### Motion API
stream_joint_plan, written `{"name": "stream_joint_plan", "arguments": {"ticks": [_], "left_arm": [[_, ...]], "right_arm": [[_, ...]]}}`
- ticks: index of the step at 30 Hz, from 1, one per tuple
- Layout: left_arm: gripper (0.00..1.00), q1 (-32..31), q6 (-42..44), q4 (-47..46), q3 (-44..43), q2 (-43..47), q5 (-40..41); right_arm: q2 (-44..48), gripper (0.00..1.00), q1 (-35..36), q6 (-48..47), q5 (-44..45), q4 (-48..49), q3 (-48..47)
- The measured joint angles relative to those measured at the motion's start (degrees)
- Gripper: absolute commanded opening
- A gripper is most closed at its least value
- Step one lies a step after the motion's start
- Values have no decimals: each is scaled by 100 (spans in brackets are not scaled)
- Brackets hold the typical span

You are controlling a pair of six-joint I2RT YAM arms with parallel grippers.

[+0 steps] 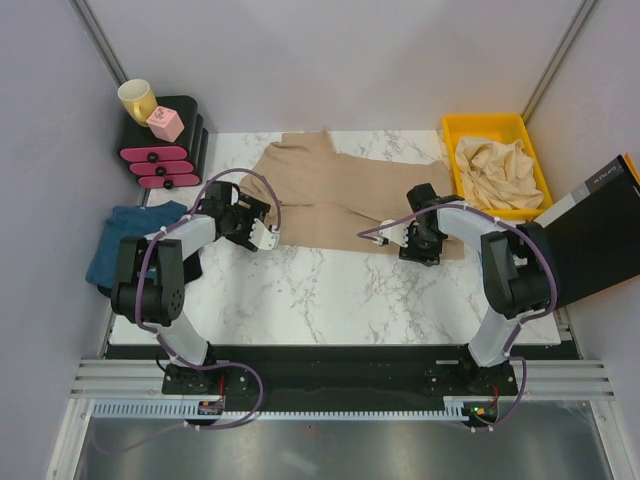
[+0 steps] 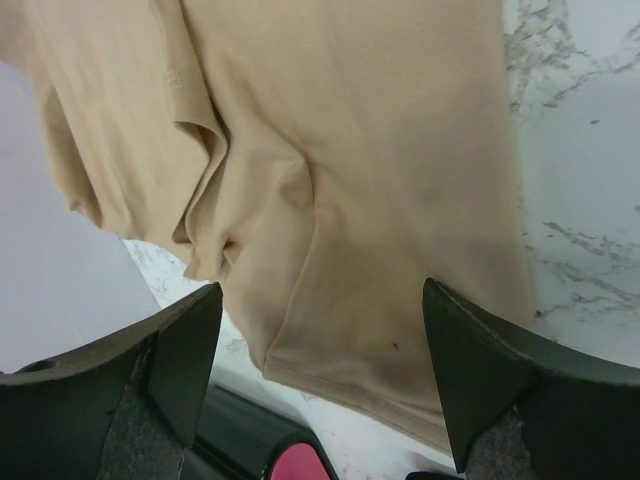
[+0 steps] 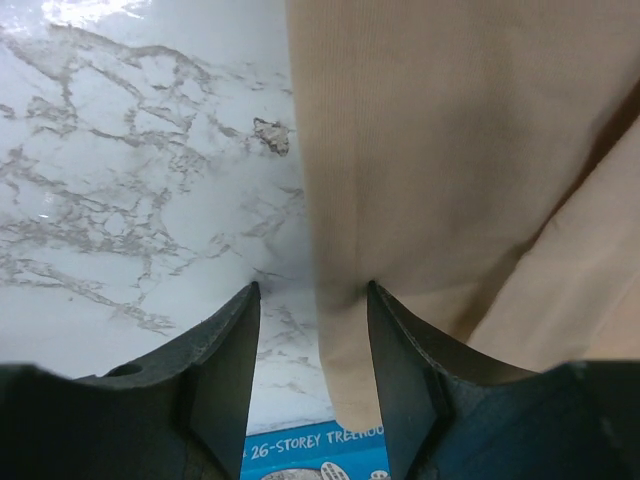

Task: Fold and stack the t-shirts
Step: Fold the tshirt

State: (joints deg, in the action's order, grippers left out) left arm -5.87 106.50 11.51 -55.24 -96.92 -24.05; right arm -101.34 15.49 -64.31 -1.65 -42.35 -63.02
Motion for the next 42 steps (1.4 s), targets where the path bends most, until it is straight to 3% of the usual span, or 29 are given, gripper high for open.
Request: {"name": "stream_joint_plan", "arguments": {"ticks": [10, 19, 29, 33, 42], "left_arm": [[84, -11, 107, 968, -319, 17, 20], [83, 0, -431, 1886, -1123, 442, 109], [79, -76, -407, 3497, -1005, 667, 144], [73, -179, -621, 3442, -846, 535, 254], [70, -262, -1349, 2197, -730, -317, 785]], "right_arm": [[-173, 56, 0, 4, 24, -81, -208], [-173, 56, 0, -2, 37, -76, -208], [-173, 56, 0, -13, 42, -74, -208], [-173, 56, 0, -15, 42, -72, -210], [-181, 56, 0, -17, 42, -72, -216]]}}
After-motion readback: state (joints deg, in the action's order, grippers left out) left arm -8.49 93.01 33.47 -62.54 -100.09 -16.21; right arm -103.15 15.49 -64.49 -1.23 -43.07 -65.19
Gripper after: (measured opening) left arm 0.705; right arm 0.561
